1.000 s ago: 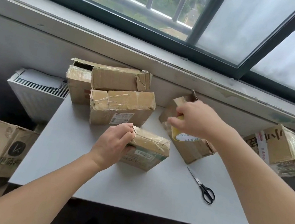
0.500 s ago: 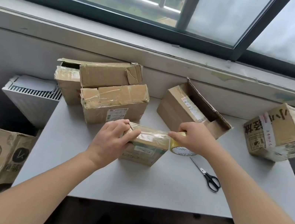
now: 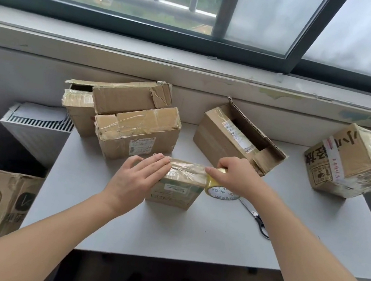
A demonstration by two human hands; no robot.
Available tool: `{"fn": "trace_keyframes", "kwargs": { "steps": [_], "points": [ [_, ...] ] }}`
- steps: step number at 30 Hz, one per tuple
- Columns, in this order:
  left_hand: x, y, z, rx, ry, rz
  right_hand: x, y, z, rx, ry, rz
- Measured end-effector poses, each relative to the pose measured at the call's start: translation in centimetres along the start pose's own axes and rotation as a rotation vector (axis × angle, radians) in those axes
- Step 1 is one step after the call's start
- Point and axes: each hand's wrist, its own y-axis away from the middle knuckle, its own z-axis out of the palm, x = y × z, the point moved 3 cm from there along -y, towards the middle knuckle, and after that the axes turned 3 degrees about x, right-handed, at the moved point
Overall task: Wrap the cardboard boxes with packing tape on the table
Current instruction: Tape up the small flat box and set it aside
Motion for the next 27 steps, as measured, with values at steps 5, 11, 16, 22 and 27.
{"fn": "trace_keyframes", "kwargs": {
  "steps": [5, 11, 16, 22, 27],
  "points": [
    [0.6, -0.4, 0.1, -0.084, -0.056, -0.038, 0.0, -0.2, -0.2, 0.008, 0.040, -0.024],
    [0.5, -1.1, -0.3, -0.108, -0.061, -0.044, 0.1, -0.3, -0.2, 0.029, 0.093, -0.059],
    [1.4, -2.3, -0.3, -0.165, -0.036, 0.079, 0.7, 0.1, 0.7, 0.043, 0.051, -0.031],
    [2.7, -2.7, 0.2, -0.180, -0.035, 0.087, 0.9, 0.2, 1.0, 0.025, -0.023, -0.006],
    [3.6, -3.7, 0.7, -0.276, -0.089, 0.038, 0.9, -0.1, 1.5, 0.020, -0.037, -0.016]
  ]
}}
